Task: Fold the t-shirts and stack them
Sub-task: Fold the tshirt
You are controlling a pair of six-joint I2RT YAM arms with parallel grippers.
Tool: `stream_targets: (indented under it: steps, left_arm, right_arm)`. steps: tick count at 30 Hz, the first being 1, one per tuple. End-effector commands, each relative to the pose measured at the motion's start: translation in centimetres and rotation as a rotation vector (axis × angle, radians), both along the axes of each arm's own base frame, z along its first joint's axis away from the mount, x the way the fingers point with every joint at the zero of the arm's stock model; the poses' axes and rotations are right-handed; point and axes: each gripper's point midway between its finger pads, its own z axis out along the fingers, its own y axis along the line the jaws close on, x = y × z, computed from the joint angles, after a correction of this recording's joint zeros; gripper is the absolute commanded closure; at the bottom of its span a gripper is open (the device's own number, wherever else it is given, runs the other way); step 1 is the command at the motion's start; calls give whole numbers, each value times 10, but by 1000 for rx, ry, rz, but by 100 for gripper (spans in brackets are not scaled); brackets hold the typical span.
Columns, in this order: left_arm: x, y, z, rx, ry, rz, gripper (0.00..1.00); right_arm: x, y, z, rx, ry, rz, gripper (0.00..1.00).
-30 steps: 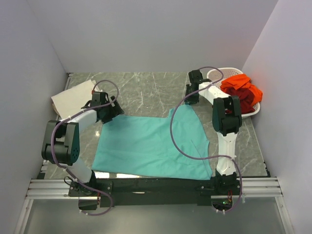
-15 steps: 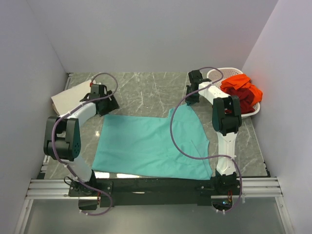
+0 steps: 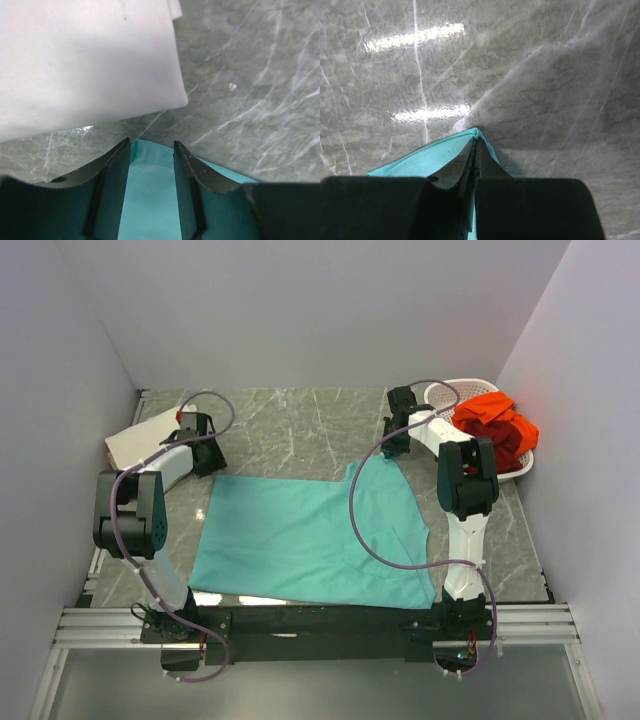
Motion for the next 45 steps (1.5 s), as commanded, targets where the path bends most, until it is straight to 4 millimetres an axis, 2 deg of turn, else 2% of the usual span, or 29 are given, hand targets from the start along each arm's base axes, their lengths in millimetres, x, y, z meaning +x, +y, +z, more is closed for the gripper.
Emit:
stream_targets:
  steps: [1, 5, 12, 23, 26, 27, 29, 35, 45]
  left_arm:
    - [1, 1, -6, 18, 19, -18, 55]
    - [-2, 3, -14, 28, 40, -14, 57]
    - [0, 3, -18, 33, 47, -19, 70]
    - [-7, -1, -33, 11, 88, -29, 73]
    - [-6, -4, -34, 0, 87, -36, 85]
    - [-6, -4, -35, -3, 90, -38, 93]
    - [-4, -7, -35, -17, 87, -51, 99]
    - [3, -13, -22, -39, 47, -76, 99]
    - [21, -27, 8, -104, -18, -109, 100]
  right_arm:
    - [-1, -8, 15, -10, -23, -22, 100]
    - [-1, -7, 16, -7, -26, -23, 100]
    - [-3, -9, 18, -9, -28, -27, 100]
    - [-5, -9, 21, -7, -31, -30, 100]
    - [-6, -9, 21, -6, -31, -32, 100]
    - [-5, -9, 21, -5, -32, -34, 100]
    - [-5, -11, 23, -2, -35, -40, 100]
    - [0, -16, 33, 5, -49, -70, 100]
    - [16, -28, 65, 7, -113, -116, 100]
